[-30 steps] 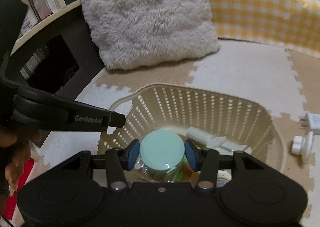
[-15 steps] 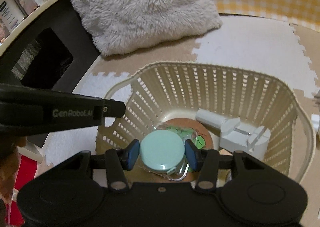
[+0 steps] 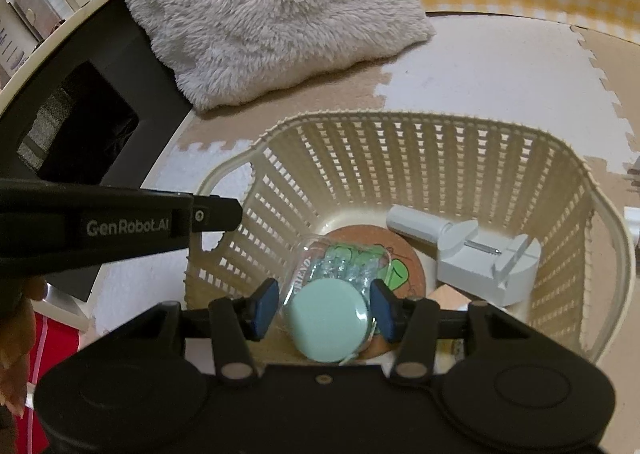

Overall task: Organize rigid objects
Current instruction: 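Carry the mint-green case over the basket and lower it in, then open the right tool and withdraw it toward the white suction cup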

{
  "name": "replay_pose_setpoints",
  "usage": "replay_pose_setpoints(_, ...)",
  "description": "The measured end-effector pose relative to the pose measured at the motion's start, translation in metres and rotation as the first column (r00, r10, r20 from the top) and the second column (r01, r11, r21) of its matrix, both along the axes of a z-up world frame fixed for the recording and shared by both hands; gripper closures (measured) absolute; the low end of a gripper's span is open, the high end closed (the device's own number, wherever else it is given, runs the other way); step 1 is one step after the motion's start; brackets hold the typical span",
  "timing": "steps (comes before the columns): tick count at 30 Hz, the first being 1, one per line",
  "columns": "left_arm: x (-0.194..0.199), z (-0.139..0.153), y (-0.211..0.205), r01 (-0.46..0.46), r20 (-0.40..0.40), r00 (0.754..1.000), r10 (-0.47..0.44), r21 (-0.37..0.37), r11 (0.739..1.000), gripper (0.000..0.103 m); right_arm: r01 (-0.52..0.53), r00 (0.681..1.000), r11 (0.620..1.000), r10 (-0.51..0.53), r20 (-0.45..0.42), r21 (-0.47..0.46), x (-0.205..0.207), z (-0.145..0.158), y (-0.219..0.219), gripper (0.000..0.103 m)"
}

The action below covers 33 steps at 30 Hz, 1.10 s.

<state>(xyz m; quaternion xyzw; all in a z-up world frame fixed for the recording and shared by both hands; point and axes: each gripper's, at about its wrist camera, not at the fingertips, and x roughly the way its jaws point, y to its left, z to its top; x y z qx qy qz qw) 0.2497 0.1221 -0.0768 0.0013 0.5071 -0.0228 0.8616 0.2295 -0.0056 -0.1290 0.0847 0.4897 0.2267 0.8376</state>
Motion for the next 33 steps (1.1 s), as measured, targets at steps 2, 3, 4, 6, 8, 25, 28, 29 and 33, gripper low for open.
replay_pose_setpoints(2,0.000,0.000,0.000,0.000,0.000,1.000,0.000,0.000,1.000,0.095,0.001,1.000,1.000,-0.001,0.004,-0.004,-0.001,0.002,0.000,0.052)
replay_pose_setpoints(3,0.000,0.000,0.000,0.000,0.000,1.000,0.000,0.001,1.000,0.095,0.001,1.000,1.000,-0.001,0.007,-0.005,-0.002,0.002,0.000,0.052)
replay_pose_setpoints(4,0.000,0.000,0.000,0.000,0.000,1.000,0.000,0.000,1.000,0.095,-0.001,1.000,1.000,0.001,0.008,-0.003,-0.002,0.003,0.000,0.052)
replay_pose_setpoints(6,0.000,0.000,0.000,0.000,0.000,1.000,0.000,0.000,1.000,0.095,-0.006,1.000,1.000,0.006,0.011,-0.002,-0.003,0.005,-0.001,0.052)
replay_pose_setpoints(8,0.000,0.000,0.000,0.000,0.000,1.000,0.000,0.000,1.000,0.095,-0.013,1.000,1.000,0.013,0.016,0.000,-0.006,0.009,-0.001,0.052)
replay_pose_setpoints(25,0.000,0.000,0.000,0.000,0.000,1.000,0.000,0.000,1.000,0.095,-0.035,0.992,0.997,0.027,0.120,0.066,-0.032,0.064,-0.037,0.048)
replay_pose_setpoints(28,0.000,0.000,0.000,0.000,0.000,1.000,0.000,0.001,1.000,0.095,-0.018,0.988,0.998,0.008,0.153,0.062,-0.034,0.075,-0.049,0.042)
replay_pose_setpoints(29,0.000,0.000,0.000,0.001,0.000,1.000,-0.001,0.001,1.000,0.095,-0.007,0.986,0.998,-0.003,0.166,0.059,-0.035,0.078,-0.053,0.040)
replay_pose_setpoints(33,0.000,0.000,0.001,0.000,0.000,1.000,0.000,0.000,1.000,0.095,0.048,0.975,0.998,-0.058,0.216,0.048,-0.036,0.088,-0.073,0.026)
